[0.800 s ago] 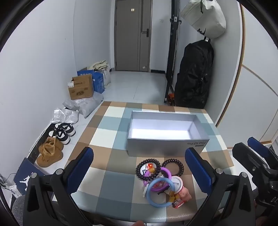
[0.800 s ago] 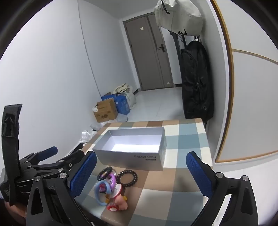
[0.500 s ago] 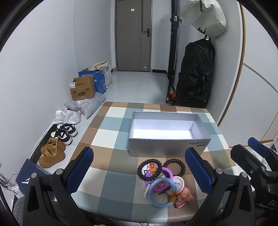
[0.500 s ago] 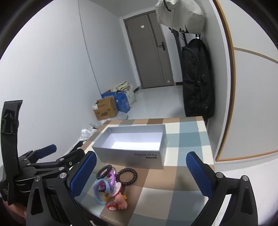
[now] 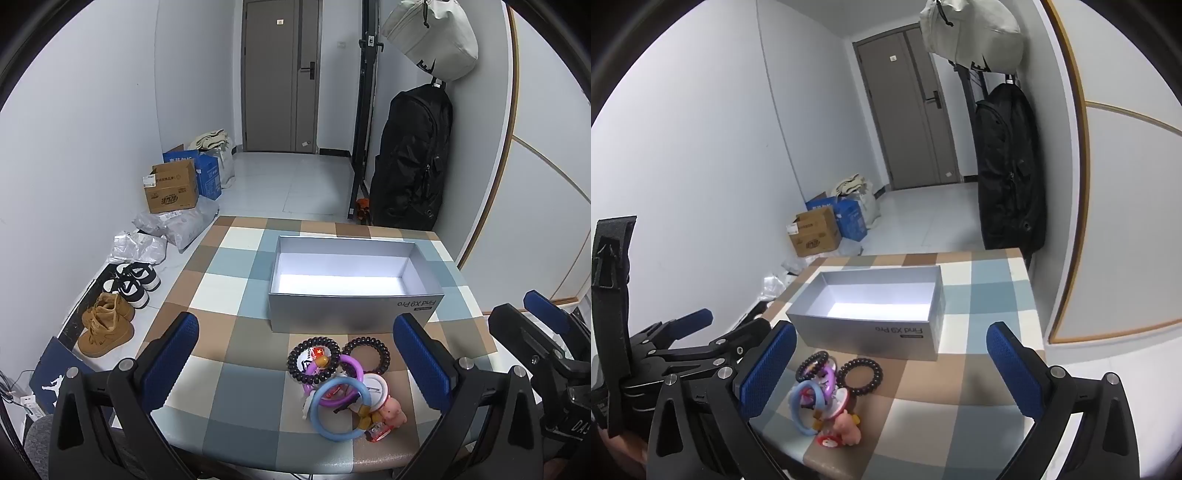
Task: Organize jewelry
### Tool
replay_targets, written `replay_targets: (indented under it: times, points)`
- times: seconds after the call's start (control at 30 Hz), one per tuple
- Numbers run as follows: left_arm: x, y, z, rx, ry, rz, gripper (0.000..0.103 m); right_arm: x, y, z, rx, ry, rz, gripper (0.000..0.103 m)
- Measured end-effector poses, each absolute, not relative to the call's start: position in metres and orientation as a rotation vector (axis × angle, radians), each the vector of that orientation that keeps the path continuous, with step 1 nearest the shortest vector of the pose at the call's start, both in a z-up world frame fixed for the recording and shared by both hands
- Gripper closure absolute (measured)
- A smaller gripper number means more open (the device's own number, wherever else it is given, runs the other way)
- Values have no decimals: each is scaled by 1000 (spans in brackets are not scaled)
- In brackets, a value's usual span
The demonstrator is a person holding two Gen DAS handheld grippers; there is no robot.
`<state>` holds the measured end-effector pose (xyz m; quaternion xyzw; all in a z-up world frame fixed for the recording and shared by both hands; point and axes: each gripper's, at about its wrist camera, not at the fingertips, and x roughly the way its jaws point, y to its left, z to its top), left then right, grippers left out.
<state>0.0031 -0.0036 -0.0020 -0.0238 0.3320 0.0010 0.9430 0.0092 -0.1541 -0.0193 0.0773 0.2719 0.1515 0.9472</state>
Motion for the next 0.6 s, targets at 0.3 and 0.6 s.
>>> replay_targets:
  times: [0.3,0.6]
  points:
    - [1,-5,-4,-55,676,-11,1,9,-155,-17,153,550,310,0]
    - [2,-6,-9,-44,687,-14,1,9,-154,-16,150,548,312,0]
